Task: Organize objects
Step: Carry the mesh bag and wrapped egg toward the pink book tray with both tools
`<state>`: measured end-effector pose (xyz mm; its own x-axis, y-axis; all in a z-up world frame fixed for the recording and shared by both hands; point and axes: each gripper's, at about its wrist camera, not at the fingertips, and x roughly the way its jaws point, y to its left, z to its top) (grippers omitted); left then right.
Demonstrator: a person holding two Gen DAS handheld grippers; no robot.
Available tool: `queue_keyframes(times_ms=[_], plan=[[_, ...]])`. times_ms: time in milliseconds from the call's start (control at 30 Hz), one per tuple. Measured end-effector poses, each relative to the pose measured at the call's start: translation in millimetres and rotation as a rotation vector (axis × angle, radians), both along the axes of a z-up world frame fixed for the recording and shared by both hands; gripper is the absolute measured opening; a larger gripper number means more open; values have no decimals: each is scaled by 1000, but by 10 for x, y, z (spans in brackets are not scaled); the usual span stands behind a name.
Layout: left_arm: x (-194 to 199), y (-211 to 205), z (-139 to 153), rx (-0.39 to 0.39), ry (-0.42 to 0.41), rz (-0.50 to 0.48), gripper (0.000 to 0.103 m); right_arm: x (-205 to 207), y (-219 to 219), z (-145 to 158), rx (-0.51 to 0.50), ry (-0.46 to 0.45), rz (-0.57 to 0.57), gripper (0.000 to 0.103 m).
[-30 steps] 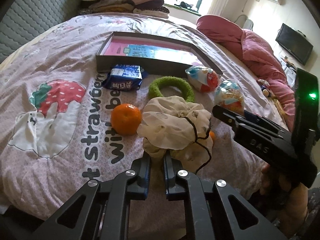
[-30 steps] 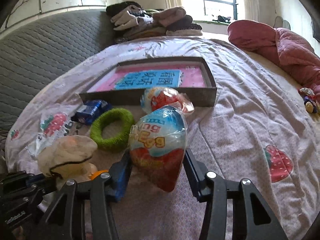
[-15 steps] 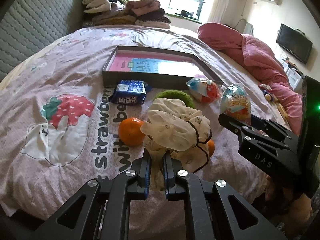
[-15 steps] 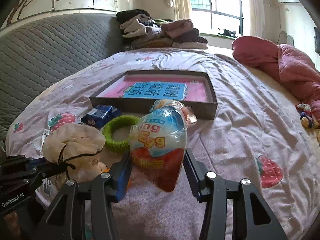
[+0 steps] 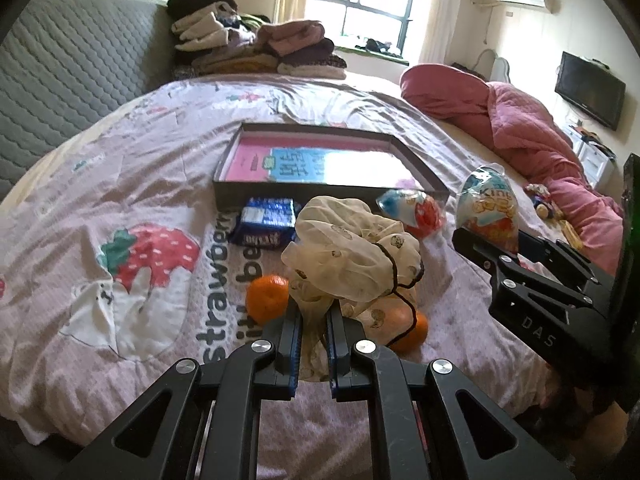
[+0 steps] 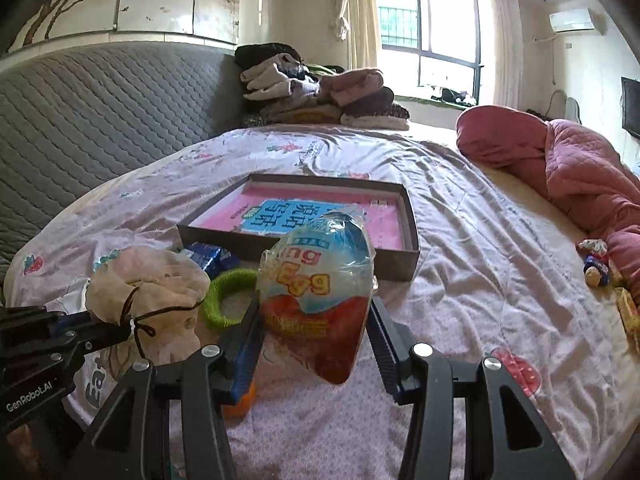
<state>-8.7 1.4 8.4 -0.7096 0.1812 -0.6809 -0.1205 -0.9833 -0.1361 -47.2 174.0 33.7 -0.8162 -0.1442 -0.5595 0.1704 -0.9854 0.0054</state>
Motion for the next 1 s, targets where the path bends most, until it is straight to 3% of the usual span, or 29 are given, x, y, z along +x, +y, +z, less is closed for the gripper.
queue_keyframes(times_ms=[1000], plan=[[-639, -19, 397, -73, 86, 92, 10, -520, 80, 328, 12, 90, -53, 50]])
